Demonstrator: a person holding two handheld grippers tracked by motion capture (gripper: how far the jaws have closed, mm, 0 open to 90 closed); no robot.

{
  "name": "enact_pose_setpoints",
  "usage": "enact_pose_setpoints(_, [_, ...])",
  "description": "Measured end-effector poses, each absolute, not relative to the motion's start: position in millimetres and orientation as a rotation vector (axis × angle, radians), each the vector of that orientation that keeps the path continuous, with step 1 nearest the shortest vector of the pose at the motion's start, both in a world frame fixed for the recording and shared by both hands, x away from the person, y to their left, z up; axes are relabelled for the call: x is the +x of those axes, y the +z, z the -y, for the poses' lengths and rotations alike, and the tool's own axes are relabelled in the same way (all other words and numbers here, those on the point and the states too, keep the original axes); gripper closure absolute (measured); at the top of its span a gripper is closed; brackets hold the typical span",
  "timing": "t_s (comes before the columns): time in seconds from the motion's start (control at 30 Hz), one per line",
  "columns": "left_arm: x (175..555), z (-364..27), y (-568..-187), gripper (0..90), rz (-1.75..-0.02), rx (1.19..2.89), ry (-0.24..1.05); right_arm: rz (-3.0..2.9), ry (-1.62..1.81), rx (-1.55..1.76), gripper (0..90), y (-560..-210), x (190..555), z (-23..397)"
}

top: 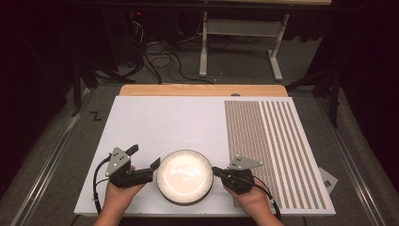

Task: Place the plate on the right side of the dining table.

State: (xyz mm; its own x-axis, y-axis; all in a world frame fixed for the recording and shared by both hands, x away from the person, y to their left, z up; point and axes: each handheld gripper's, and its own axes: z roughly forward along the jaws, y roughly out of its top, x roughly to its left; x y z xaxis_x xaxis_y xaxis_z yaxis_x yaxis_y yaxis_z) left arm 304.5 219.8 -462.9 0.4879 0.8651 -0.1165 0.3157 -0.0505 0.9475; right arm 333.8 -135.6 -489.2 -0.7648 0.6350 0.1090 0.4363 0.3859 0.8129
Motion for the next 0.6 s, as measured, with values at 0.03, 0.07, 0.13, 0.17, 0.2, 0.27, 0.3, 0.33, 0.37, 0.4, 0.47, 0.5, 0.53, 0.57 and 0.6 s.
enact_pose_setpoints(0.03, [304.6, -220.0, -462.9, 7.0, -1.039, 1.615, 0.612, -2.427, 1.319, 0.955, 90.0, -489.2, 333.8, 135.7])
enact_pose_setpoints(0.07, [304.6, -220.0, -462.9, 7.0, -1.039, 1.615, 0.612, -2.427, 1.329, 0.959, 90.0, -489.6, 333.9, 136.1])
enact_pose_setpoints(0.13, [304.9, -220.3, -462.9, 7.0, -1.04, 1.614, 0.61, -2.43, 1.33, 0.964, 90.0, -489.7, 333.8, 136.3])
enact_pose_setpoints(0.17, [304.9, -220.4, -462.9, 7.0, -1.04, 1.614, 0.609, -2.429, 1.333, 0.963, 90.0, -489.7, 333.9, 136.2])
enact_pose_setpoints(0.2, [305.0, -220.5, -462.9, 7.0, -1.041, 1.614, 0.609, -2.429, 1.336, 0.963, 90.0, -489.9, 334.0, 136.4])
enact_pose_setpoints(0.27, [304.8, -220.7, -462.7, 7.0, -1.042, 1.615, 0.607, -2.43, 1.34, 0.969, 90.0, -490.3, 333.7, 136.9])
enact_pose_setpoints(0.3, [304.8, -220.8, -462.6, 7.0, -1.042, 1.613, 0.607, -2.429, 1.343, 0.97, 90.0, -490.5, 333.4, 137.0])
enact_pose_setpoints(0.33, [304.7, -221.0, -462.5, 7.0, -1.042, 1.612, 0.608, -2.429, 1.344, 0.972, 90.0, -490.6, 333.0, 137.1])
enact_pose_setpoints(0.37, [304.7, -221.1, -462.4, 7.0, -1.043, 1.611, 0.607, -2.429, 1.347, 0.97, 90.0, -490.6, 332.8, 137.3])
enact_pose_setpoints(0.4, [304.8, -221.4, -462.3, 7.0, -1.043, 1.61, 0.608, -2.429, 1.35, 0.97, 90.0, -490.6, 332.6, 137.4])
enact_pose_setpoints(0.47, [304.8, -222.0, -462.2, 7.0, -1.044, 1.609, 0.606, -2.432, 1.35, 0.975, 90.0, -490.6, 331.5, 137.9])
enact_pose_setpoints(0.5, [304.8, -222.0, -462.2, 7.0, -1.045, 1.607, 0.604, -2.434, 1.347, 0.973, 90.0, -490.6, 331.2, 138.2])
enact_pose_setpoints(0.53, [304.9, -222.4, -462.0, 7.1, -1.044, 1.608, 0.603, -2.435, 1.347, 0.972, 90.0, -490.6, 331.0, 138.2])
enact_pose_setpoints(0.57, [304.7, -222.5, -461.9, 7.3, -1.044, 1.606, 0.602, -2.435, 1.348, 0.973, 90.0, -490.7, 331.0, 138.4])
enact_pose_setpoints(0.6, [304.7, -222.6, -461.8, 7.4, -1.044, 1.606, 0.602, -2.434, 1.352, 0.973, 90.0, -490.9, 331.0, 138.4])
